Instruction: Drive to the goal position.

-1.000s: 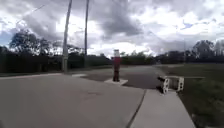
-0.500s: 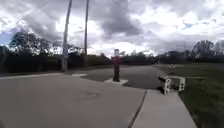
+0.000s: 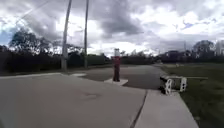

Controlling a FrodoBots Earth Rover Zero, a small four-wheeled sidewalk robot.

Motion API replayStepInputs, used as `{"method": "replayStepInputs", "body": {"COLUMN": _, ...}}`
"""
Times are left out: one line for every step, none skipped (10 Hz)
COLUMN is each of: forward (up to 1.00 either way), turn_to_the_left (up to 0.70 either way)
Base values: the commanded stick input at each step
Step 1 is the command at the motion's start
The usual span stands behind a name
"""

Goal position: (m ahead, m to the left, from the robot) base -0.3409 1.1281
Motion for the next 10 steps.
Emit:
{"method": "replayStepInputs", "body": {"forward": -0.02, "turn_to_the_left": 0.00}}
{"method": "replayStepInputs", "body": {"forward": -0.07, "turn_to_the_left": 0.00}}
{"method": "replayStepInputs", "body": {"forward": -0.11, "turn_to_the_left": 0.00}}
{"method": "replayStepInputs", "body": {"forward": -0.15, "turn_to_the_left": 0.00}}
{"method": "replayStepInputs", "body": {"forward": -0.14, "turn_to_the_left": 0.00}}
{"method": "replayStepInputs", "body": {"forward": -0.11, "turn_to_the_left": 0.00}}
{"method": "replayStepInputs", "body": {"forward": -0.09, "turn_to_the_left": 0.00}}
{"method": "replayStepInputs", "body": {"forward": -0.05, "turn_to_the_left": 0.00}}
{"method": "replayStepInputs", "body": {"forward": 0.00, "turn_to_the_left": 0.00}}
{"method": "replayStepInputs", "body": {"forward": 0.00, "turn_to_the_left": 0.00}}
